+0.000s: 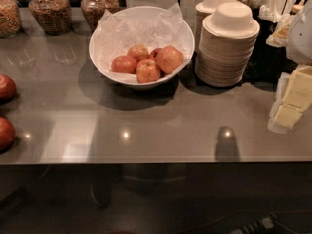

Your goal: Pick apple from white bowl

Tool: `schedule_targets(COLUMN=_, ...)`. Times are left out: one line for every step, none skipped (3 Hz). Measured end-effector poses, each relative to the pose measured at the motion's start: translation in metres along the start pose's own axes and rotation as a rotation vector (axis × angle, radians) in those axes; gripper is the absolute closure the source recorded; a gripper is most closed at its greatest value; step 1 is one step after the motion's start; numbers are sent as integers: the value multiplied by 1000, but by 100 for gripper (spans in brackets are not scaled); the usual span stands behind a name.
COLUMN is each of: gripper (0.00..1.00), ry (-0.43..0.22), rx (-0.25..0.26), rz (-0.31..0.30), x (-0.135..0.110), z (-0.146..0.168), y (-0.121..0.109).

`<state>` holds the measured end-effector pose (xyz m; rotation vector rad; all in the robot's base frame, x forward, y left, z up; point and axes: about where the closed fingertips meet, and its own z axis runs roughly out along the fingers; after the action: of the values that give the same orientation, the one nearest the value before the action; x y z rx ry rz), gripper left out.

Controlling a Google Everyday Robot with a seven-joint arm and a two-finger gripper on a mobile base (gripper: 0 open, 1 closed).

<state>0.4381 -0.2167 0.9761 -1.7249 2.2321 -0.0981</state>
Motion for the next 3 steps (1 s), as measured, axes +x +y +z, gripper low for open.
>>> schedule_targets(gripper=0, ry=0, rx=0, rz=0, x=0, z=0, y=0)
schedule_targets(gripper=0, ry=-59, rx=48, rz=-30, x=-12, z=-3, y=-8)
schedule_targets(gripper=0, ry=-149, rx=108, rz=-87, x=-37, z=-7, y=-23)
